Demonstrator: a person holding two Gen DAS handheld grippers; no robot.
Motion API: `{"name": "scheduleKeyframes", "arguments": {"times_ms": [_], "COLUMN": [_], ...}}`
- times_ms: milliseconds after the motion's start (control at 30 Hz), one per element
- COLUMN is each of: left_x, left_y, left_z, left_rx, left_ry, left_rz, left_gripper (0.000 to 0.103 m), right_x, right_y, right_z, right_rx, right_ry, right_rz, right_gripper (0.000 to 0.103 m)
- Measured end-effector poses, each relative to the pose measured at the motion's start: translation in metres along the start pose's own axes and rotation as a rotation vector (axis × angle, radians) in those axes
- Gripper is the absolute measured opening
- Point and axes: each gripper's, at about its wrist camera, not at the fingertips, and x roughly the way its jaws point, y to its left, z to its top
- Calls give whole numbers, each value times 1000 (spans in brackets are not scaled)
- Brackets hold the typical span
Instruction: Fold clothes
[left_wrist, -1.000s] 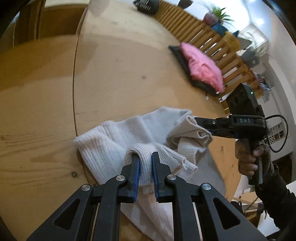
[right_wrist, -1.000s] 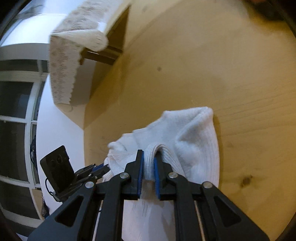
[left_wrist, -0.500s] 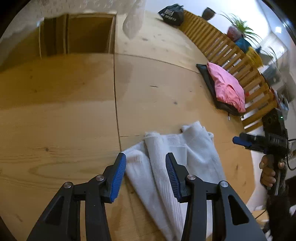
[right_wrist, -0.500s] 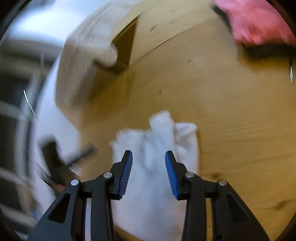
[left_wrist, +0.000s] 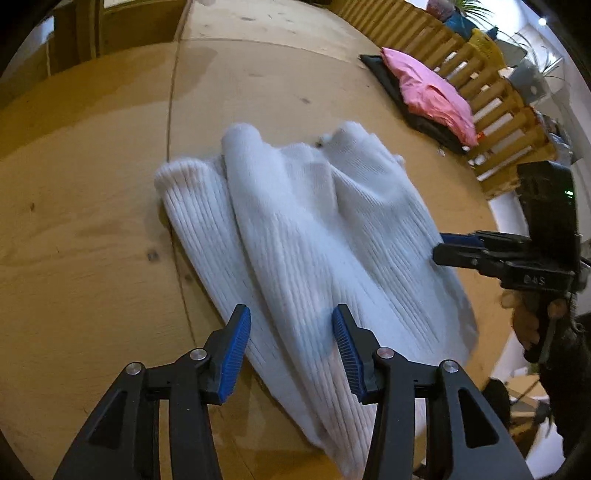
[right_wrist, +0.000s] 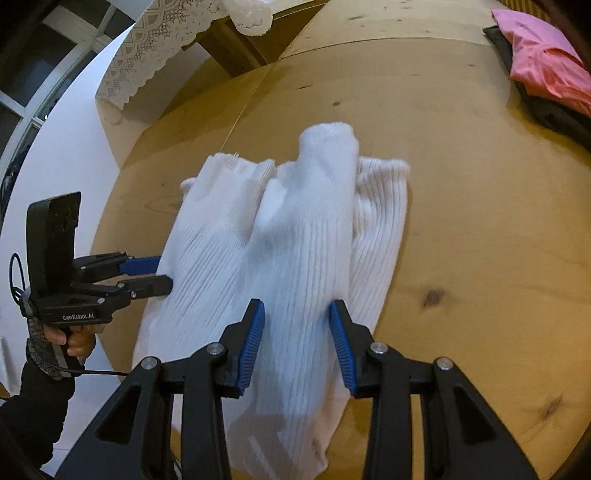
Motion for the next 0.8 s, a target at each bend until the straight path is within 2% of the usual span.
{"name": "scheduleKeyframes", "arguments": {"times_ms": [233,267,300,367,467,600,667,733,800], "left_x": [19,20,20,16,7,-3,-9,-20,-23], "left_y": [-10,-10,-10,-10,-14,-21,-18,-14,-11], "left_z": [17,17,18,17,15,13,12,7,-2], "left_rx": [27,32,35,39,59,75,45,-5,-8], "left_ry": [-2,-6,-13,-26,-44,-54,-57,-68,-62], "left_rz": [10,8,4,0,7,-23,-63,-142,-192], "left_gripper": [42,38,25,18,16,15,14,14,15], "right_x": [10,10,10,2,-7,-10,-14,-18,-12], "right_y": [18,17,16,14,19,16,9,1,-14], "right_z": [6,6,7,9,9,8,5,-1,-12], "right_rx": [-99,-96,-91,-85,-97,-50,25,101,163], "right_ry": [18,22,24,16,11,25,28,35,75], "right_rz": [-62,-63,-64,-59,-50,7,97,208,290], "right_gripper": [36,29,23,15,13,13,12,12,12]}}
